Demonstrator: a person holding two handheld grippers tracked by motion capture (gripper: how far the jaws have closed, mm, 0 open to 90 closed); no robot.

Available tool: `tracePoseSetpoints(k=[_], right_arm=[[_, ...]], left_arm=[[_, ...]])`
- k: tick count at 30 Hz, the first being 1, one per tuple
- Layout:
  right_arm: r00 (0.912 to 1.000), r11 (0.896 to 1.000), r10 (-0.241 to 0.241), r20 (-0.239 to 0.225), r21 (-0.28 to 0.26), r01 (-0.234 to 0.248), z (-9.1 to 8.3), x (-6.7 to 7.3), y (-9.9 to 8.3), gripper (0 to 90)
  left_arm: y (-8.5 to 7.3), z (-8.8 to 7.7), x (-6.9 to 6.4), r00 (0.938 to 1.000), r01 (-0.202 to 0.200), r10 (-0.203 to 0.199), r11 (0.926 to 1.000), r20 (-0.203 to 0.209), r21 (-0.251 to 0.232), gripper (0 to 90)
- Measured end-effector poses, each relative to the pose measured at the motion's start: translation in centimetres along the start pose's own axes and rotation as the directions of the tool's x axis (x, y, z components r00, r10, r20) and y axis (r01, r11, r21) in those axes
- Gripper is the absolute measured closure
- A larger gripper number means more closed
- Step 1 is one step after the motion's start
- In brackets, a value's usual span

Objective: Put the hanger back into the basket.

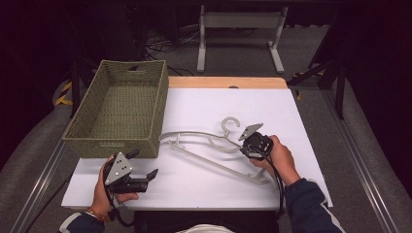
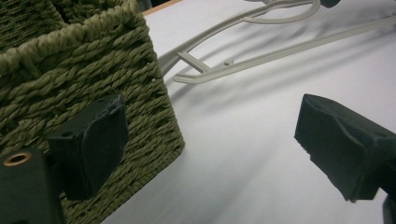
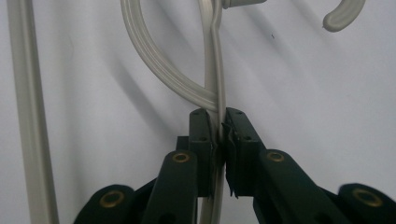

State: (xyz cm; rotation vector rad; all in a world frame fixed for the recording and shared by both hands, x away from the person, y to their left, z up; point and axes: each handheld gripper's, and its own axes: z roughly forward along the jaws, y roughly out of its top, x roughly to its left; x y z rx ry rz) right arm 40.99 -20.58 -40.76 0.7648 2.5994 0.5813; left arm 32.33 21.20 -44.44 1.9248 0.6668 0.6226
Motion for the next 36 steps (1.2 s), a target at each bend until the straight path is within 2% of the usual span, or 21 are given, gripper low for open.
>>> tracePoseSetpoints(k=[1,2,3,5,6,8,11,14,17,18,20,22,24,25,27,28,30,33,34,35,36], right_arm=[[0.9999,1.000,-0.011,0.007,-0.015,0.011,-0.6,0.2,-0.1,82.3],[0.9999,1.000,-0.011,0.007,-0.015,0.011,-0.6,0.2,-0.1,82.3],[0.9987,0.999,-0.049,0.014,-0.024,0.049,-1.3,0.4,-0.3,82.3],[0.9982,0.998,-0.059,0.011,-0.027,0.059,-1.5,0.5,-0.3,82.3],[0.9964,0.996,-0.084,0.015,-0.033,0.084,-2.2,0.7,-0.6,82.4],[0.9944,0.994,-0.105,0.013,-0.041,0.105,-2.7,0.8,-0.8,82.4],[0.9912,0.990,-0.131,0.017,-0.050,0.132,-3.1,1.0,-1.0,82.3],[0.9844,0.983,-0.176,0.004,-0.056,0.176,-3.4,1.3,-1.2,82.3],[0.9761,0.975,-0.217,-0.014,-0.058,0.216,-3.6,1.8,-1.3,82.3],[0.9728,0.972,-0.230,-0.030,-0.062,0.228,-3.7,2.0,-1.2,82.3],[0.9699,0.969,-0.241,-0.036,-0.070,0.238,-3.8,2.1,-1.1,82.3],[0.9657,0.965,-0.255,-0.048,-0.077,0.251,-3.9,2.3,-1.1,82.3],[0.9652,0.964,-0.257,-0.050,-0.080,0.252,-3.9,2.4,-1.1,82.3],[0.9623,0.961,-0.267,-0.052,-0.084,0.262,-4.0,2.5,-1.1,82.3],[0.9585,0.957,-0.279,-0.056,-0.096,0.273,-4.1,2.7,-0.9,82.3],[0.9585,0.957,-0.279,-0.056,-0.096,0.273,-4.1,2.7,-0.9,82.3],[0.9531,0.952,-0.295,-0.068,-0.101,0.288,-4.0,3.1,-0.7,82.3],[0.9443,0.945,-0.320,-0.075,-0.095,0.313,-3.9,3.6,-0.5,82.3],[0.9426,0.943,-0.326,-0.074,-0.095,0.318,-3.8,3.7,-0.4,82.3],[0.9403,0.941,-0.331,-0.079,-0.093,0.324,-3.7,3.8,-0.3,82.3],[0.9381,0.940,-0.337,-0.081,-0.094,0.329,-3.7,4.0,-0.2,82.3]], left_arm=[[0.3,0.0,-0.2,0.9998,-0.019,0.019,0.9998,0.001,-0.004,10.5],[0.3,0.0,-0.2,0.9998,-0.019,0.019,0.9998,0.001,-0.004,10.5],[0.7,-0.1,-0.4,0.9995,-0.028,0.028,0.9996,-0.011,-0.001,10.6],[1.1,-0.2,-0.4,0.9997,-0.021,0.021,0.9997,-0.012,-0.015,10.9],[1.7,-0.5,-0.5,0.9997,-0.018,0.017,0.9993,-0.016,-0.032,10.9],[2.4,-0.7,-0.6,0.9996,-0.017,0.016,0.9990,-0.022,-0.040,10.9],[3.0,-0.7,-0.8,0.9999,-0.013,0.013,0.9985,-0.005,-0.053,11.0],[3.8,0.0,-1.5,0.9980,-0.059,0.060,0.9977,0.017,-0.033,10.5],[4.2,0.6,-1.8,0.9970,-0.072,0.072,0.9974,0.027,-0.008,10.9],[4.6,1.3,-2.0,0.9964,-0.078,0.077,0.9964,0.037,0.033,11.1],[4.9,1.9,-2.1,0.9945,-0.093,0.090,0.9940,0.054,0.058,11.5],[5.2,2.5,-2.2,0.9932,-0.105,0.101,0.9917,0.059,0.075,11.8],[5.4,2.8,-2.4,0.9922,-0.109,0.103,0.9908,0.070,0.081,12.0],[5.7,3.5,-2.7,0.9882,-0.140,0.132,0.9846,0.077,0.105,12.0],[6.0,4.5,-3.1,0.9831,-0.164,0.149,0.9760,0.106,0.144,12.0],[6.0,4.5,-3.1,0.9831,-0.164,0.149,0.9760,0.106,0.144,12.1],[6.3,5.4,-3.5,0.9775,-0.199,0.182,0.9634,0.106,0.180,12.8],[6.7,6.2,-4.1,0.9691,-0.232,0.210,0.9526,0.130,0.196,17.7],[6.7,6.5,-4.3,0.9667,-0.243,0.219,0.9472,0.133,0.209,19.4],[6.8,6.9,-4.5,0.9588,-0.268,0.237,0.9369,0.157,0.224,23.1],[6.8,7.1,-4.7,0.9557,-0.280,0.247,0.9307,0.160,0.236,26.3]])
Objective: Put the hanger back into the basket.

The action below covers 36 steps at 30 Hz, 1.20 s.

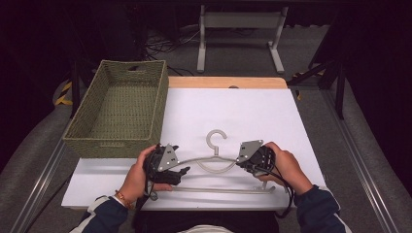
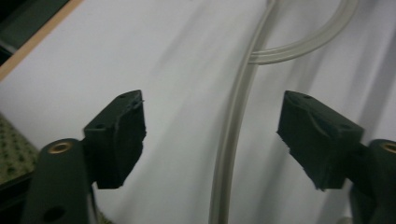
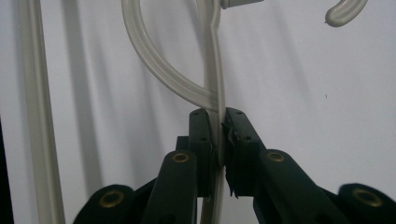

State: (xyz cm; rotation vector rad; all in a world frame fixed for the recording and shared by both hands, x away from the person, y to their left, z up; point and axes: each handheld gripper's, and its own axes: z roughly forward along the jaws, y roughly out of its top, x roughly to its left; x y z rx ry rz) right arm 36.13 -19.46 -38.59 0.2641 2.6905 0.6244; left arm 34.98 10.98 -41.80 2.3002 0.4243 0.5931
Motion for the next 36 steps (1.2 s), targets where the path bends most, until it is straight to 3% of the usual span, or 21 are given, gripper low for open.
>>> tracePoseSetpoints(k=[4,5,6,8,10,13,14,19,24,31,32,36], right_arm=[[0.9999,1.000,-0.014,-0.004,0.002,0.014,0.1,0.1,0.3,82.2],[0.9999,1.000,-0.010,-0.005,-0.004,0.010,0.3,0.3,0.5,82.3],[0.9996,1.000,-0.026,-0.011,0.002,0.026,0.3,0.3,0.6,82.3],[0.9999,1.000,-0.013,-0.008,0.000,0.013,0.4,0.4,0.8,82.2],[0.9994,0.999,-0.032,-0.010,0.001,0.032,0.5,0.5,1.1,82.2],[0.9989,0.999,-0.046,-0.011,0.002,0.046,0.6,0.6,1.6,82.2],[0.9990,0.999,-0.044,-0.002,0.008,0.044,0.7,0.7,1.9,82.2],[0.9983,0.998,-0.058,-0.002,0.015,0.058,0.7,0.7,2.1,82.2],[0.9978,0.998,-0.067,0.008,0.021,0.066,0.8,0.8,2.4,82.1],[0.9980,0.998,-0.055,0.033,0.004,0.055,0.6,0.7,2.4,80.6],[0.9983,1.000,-0.028,0.051,-0.010,0.028,0.6,0.7,2.4,79.9],[0.9964,0.999,-0.006,0.085,-0.031,0.009,0.4,0.5,2.4,77.1]], left_arm=[[0.4,0.8,-0.2,0.9995,-0.032,0.032,0.9984,-0.001,0.047,37.2],[0.6,1.1,-0.3,0.9988,-0.048,0.048,0.9957,0.003,0.079,41.2],[0.6,1.1,-0.3,0.9988,-0.048,0.048,0.9957,0.003,0.079,48.5],[0.7,1.4,-0.5,0.9982,-0.060,0.060,0.9934,0.007,0.098,51.7],[0.9,1.6,-0.7,0.9969,-0.077,0.075,0.9915,0.022,0.105,57.9],[1.1,1.9,-1.0,0.9945,-0.104,0.104,0.9865,0.012,0.126,66.5],[1.1,1.9,-1.0,0.9936,-0.113,0.113,0.9849,0.013,0.131,75.6],[1.1,2.1,-1.2,0.9916,-0.128,0.129,0.9801,0.004,0.152,77.4],[1.1,2.3,-1.3,0.9871,-0.156,0.160,0.9707,-0.006,0.182,78.5],[1.1,1.9,-1.1,0.9887,-0.148,0.150,0.9738,0.005,0.172,79.6],[1.2,1.8,-1.0,0.9880,-0.154,0.154,0.9728,0.013,0.173,80.1],[1.0,1.7,-0.9,0.9928,-0.120,0.117,0.9816,0.025,0.149,81.1]])
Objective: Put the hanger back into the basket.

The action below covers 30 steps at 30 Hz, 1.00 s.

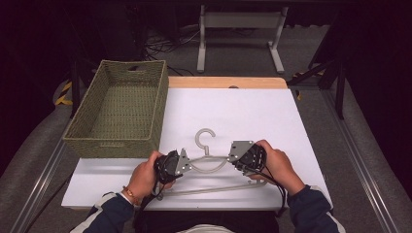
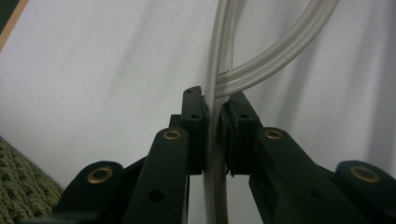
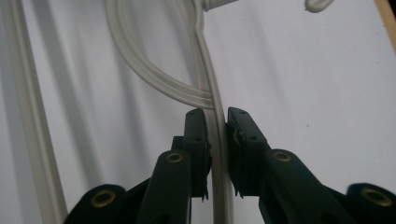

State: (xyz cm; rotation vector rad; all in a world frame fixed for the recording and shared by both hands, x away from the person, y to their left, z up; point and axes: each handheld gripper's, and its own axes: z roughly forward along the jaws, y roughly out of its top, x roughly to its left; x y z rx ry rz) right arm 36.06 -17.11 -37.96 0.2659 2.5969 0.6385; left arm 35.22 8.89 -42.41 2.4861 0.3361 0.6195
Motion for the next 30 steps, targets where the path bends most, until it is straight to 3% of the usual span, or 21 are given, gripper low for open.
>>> tracePoseSetpoints(k=[4,8,12,15,16,18,19,20,21,23,24,25,26,27,28,29,30], right_arm=[[0.9998,1.000,0.016,0.013,-0.026,-0.015,-0.2,-0.3,-0.1,68.4],[0.9954,0.996,0.056,0.078,-0.072,-0.050,-1.2,-0.7,-0.3,55.0],[0.9779,0.978,0.139,0.156,-0.180,-0.110,-3.2,-1.3,-1.5,42.6],[0.9546,0.945,0.223,0.197,-0.282,-0.163,-4.8,-1.9,-3.4,34.0],[0.9411,0.929,0.262,0.214,-0.320,-0.186,-5.3,-2.0,-4.2,28.7],[0.9238,0.913,0.302,0.235,-0.351,-0.209,-5.7,-2.1,-5.3,26.0],[0.9076,0.900,0.332,0.257,-0.375,-0.223,-6.0,-2.1,-6.2,24.9],[0.9076,0.900,0.332,0.257,-0.375,-0.223,-6.0,-2.1,-6.2,24.9],[0.8774,0.870,0.396,0.270,-0.417,-0.264,-6.3,-2.0,-7.7,23.9],[0.8518,0.847,0.443,0.279,-0.442,-0.296,-6.4,-2.0,-8.9,23.1],[0.8518,0.847,0.443,0.279,-0.442,-0.296,-6.4,-2.0,-8.9,23.1],[0.8422,0.838,0.462,0.278,-0.447,-0.312,-6.4,-2.0,-9.5,22.9],[0.8234,0.835,0.480,0.303,-0.446,-0.322,-6.2,-2.0,-10.5,22.1],[0.8234,0.835,0.480,0.303,-0.446,-0.322,-6.2,-2.0,-10.5,22.1],[0.8162,0.830,0.490,0.306,-0.450,-0.329,-6.2,-1.9,-10.9,21.4],[0.8027,0.830,0.497,0.330,-0.450,-0.329,-6.3,-1.7,-11.6,18.8],[0.7970,0.826,0.504,0.332,-0.456,-0.332,-6.4,-1.7,-11.9,18.1]], left_arm=[[-0.2,-0.2,0.4,0.9998,0.022,-0.022,0.9996,-0.005,-0.016,81.3],[-0.7,-0.3,1.1,0.9977,0.067,-0.067,0.9971,0.007,-0.036,81.3],[-1.0,-0.7,1.6,0.9960,0.089,-0.089,0.9941,-0.006,-0.062,81.3],[-1.2,-0.9,1.9,0.9945,0.103,-0.104,0.9920,-0.013,-0.073,81.3],[-1.2,-0.9,2.0,0.9935,0.112,-0.113,0.9910,-0.008,-0.072,81.3],[-1.3,-1.1,2.1,0.9930,0.116,-0.118,0.9900,-0.013,-0.080,81.3],[-1.3,-1.2,2.1,0.9924,0.121,-0.123,0.9894,-0.013,-0.081,81.4],[-1.3,-1.2,2.1,0.9924,0.121,-0.123,0.9894,-0.013,-0.081,81.3],[-1.3,-1.2,2.2,0.9919,0.124,-0.126,0.9885,-0.013,-0.086,81.4],[-1.3,-1.4,2.2,0.9921,0.120,-0.123,0.9880,-0.025,-0.097,81.4],[-1.3,-1.5,2.2,0.9918,0.120,-0.124,0.9873,-0.031,-0.104,81.4],[-1.4,-1.6,2.3,0.9903,0.127,-0.132,0.9858,-0.042,-0.109,81.4],[-1.4,-1.7,2.4,0.9901,0.131,-0.136,0.9849,-0.035,-0.113,81.4],[-1.4,-1.9,2.5,0.9899,0.132,-0.137,0.9835,-0.036,-0.124,81.4],[-1.5,-2.0,2.5,0.9884,0.138,-0.145,0.9818,-0.045,-0.131,81.4],[-1.5,-2.1,2.7,0.9871,0.149,-0.155,0.9791,-0.039,-0.139,81.4],[-1.5,-2.3,2.8,0.9860,0.153,-0.161,0.9772,-0.043,-0.147,81.4]])
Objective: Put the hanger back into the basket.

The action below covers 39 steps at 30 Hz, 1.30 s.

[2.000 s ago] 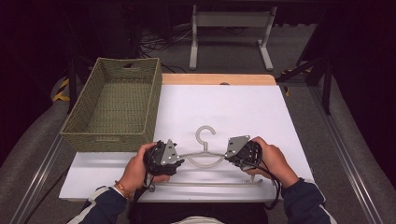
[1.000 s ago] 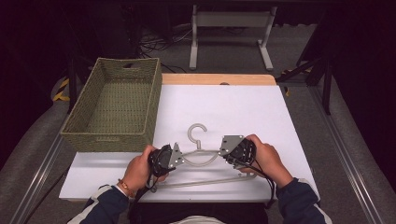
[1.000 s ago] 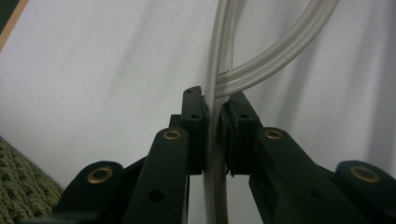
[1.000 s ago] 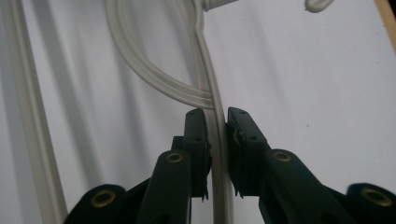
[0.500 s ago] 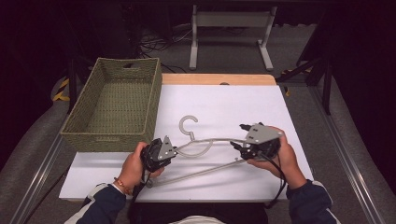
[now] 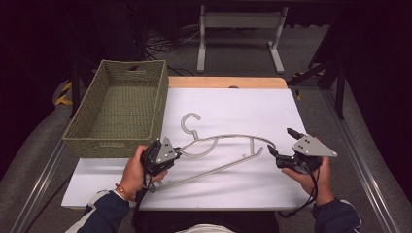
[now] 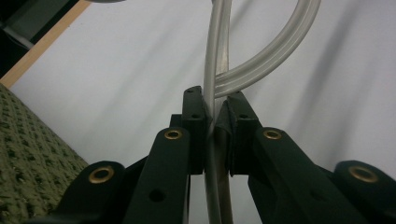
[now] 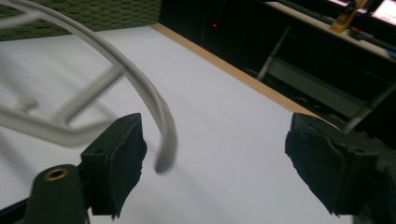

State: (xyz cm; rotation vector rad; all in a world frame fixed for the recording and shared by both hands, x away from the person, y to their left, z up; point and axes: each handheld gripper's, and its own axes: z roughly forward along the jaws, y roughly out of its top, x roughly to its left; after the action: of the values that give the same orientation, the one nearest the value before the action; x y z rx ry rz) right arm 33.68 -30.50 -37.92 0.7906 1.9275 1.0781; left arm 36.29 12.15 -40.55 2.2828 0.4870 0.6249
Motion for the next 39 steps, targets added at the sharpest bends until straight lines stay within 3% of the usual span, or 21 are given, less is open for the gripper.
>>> tracePoseSetpoints(k=[4,6,13,14,18,26,33,37,39], right_arm=[[0.9985,0.999,0.054,0.011,0.001,-0.054,-0.2,-0.4,-0.6,16.0],[0.9989,0.999,0.045,0.011,0.002,-0.045,-0.1,-0.3,-0.9,15.5],[0.9994,0.999,0.026,-0.024,0.022,-0.026,0.5,0.3,-1.6,15.3],[0.9994,0.999,0.005,-0.034,0.042,-0.003,0.9,0.7,-1.8,15.2],[0.9997,0.996,-0.010,-0.022,0.087,0.012,1.4,1.0,-1.9,15.2],[0.9994,0.996,0.006,-0.035,0.090,-0.003,1.6,1.0,-2.2,15.3],[0.9995,0.992,0.004,-0.030,0.126,0.000,2.0,1.2,-2.4,15.9],[0.9993,0.990,0.002,-0.037,0.141,0.003,2.2,1.4,-2.5,15.9],[0.9993,0.990,-0.002,-0.038,0.143,0.007,2.3,1.5,-2.5,15.9]], left_arm=[[0.2,-0.7,0.4,0.9997,0.021,-0.021,0.9992,-0.013,-0.035,81.4],[0.3,-0.9,0.6,0.9994,0.035,-0.035,0.9983,-0.004,-0.047,81.4],[0.9,-2.1,1.0,0.9983,0.046,-0.049,0.9954,-0.031,-0.083,81.4],[1.1,-2.4,1.0,0.9977,0.051,-0.055,0.9944,-0.040,-0.093,81.4],[1.7,-3.4,1.5,0.9959,0.060,-0.068,0.9903,-0.060,-0.126,81.4],[2.3,-5.2,2.5,0.9904,0.083,-0.101,0.9801,-0.094,-0.180,81.3],[2.3,-6.8,3.8,0.9801,0.110,-0.142,0.9706,-0.139,-0.214,81.4],[2.2,-7.9,5.0,0.9729,0.135,-0.176,0.9590,-0.150,-0.249,81.4],[2.2,-8.0,5.2,0.9710,0.136,-0.179,0.9577,-0.158,-0.254,81.4]])
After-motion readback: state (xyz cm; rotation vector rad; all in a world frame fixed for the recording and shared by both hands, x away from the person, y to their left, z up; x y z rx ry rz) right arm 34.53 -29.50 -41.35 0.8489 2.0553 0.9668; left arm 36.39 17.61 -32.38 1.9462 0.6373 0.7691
